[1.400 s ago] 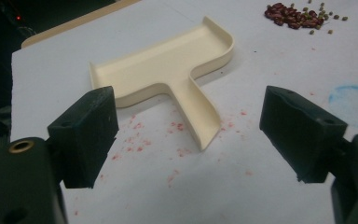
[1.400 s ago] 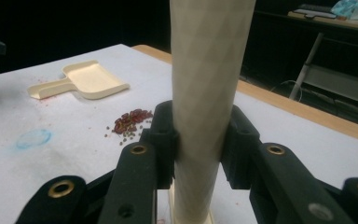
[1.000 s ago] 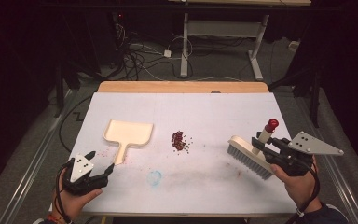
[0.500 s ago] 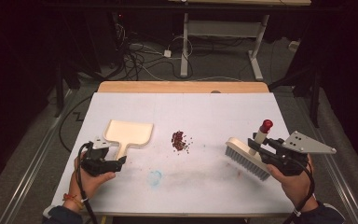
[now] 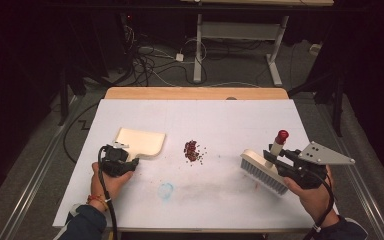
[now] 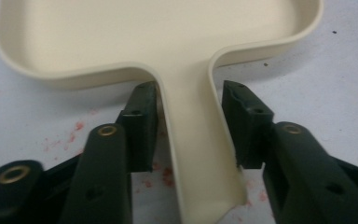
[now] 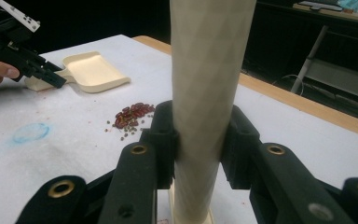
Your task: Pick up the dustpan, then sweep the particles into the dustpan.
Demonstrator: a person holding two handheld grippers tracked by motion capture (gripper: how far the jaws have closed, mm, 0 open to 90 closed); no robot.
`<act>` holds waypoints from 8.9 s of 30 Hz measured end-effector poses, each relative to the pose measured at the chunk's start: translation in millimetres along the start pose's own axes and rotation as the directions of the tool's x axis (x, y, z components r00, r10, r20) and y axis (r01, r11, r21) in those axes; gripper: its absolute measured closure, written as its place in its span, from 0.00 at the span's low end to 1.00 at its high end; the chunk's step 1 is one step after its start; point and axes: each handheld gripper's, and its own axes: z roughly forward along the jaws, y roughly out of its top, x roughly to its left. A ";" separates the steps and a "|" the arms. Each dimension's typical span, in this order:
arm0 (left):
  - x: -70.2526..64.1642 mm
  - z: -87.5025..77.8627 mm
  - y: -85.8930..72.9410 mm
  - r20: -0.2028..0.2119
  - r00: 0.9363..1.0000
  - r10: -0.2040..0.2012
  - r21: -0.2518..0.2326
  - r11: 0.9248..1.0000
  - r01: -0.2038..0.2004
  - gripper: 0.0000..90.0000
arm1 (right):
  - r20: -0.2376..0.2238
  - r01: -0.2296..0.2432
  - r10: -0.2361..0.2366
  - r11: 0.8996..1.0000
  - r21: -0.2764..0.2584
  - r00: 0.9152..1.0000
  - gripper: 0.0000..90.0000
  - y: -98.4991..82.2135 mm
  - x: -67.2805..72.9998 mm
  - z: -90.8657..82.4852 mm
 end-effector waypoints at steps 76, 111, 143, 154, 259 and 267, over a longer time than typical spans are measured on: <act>-73.0 -60.3 -39.8 0.195 0.906 0.375 0.027 0.922 -0.387 0.71 | 0.095 -0.049 0.055 0.997 -0.063 0.994 0.78 49.2 -13.0 155.8; -77.4 -49.9 -33.0 0.203 0.911 0.359 0.041 0.927 -0.374 0.71 | -0.023 0.032 -0.034 0.995 -0.093 0.999 0.78 39.6 42.5 187.8; -81.5 -35.9 -20.3 0.215 0.908 0.359 0.064 0.923 -0.379 0.71 | -0.120 0.047 -0.057 0.996 -0.081 0.991 0.77 39.2 54.4 196.0; -83.1 -35.6 -10.2 0.215 0.905 0.368 0.087 0.916 -0.393 0.71 | -0.123 0.034 -0.042 0.997 -0.062 0.992 0.77 41.9 54.4 197.3; -85.3 -16.0 6.0 0.225 0.901 0.371 0.161 0.898 -0.410 0.71 | -0.085 -0.056 0.042 0.984 -0.169 0.996 0.78 62.1 76.9 140.0; -88.5 -22.8 2.0 0.248 0.893 0.375 0.173 0.890 -0.421 0.71 | -0.038 -0.080 0.076 0.989 -0.122 0.996 0.78 43.6 55.7 133.2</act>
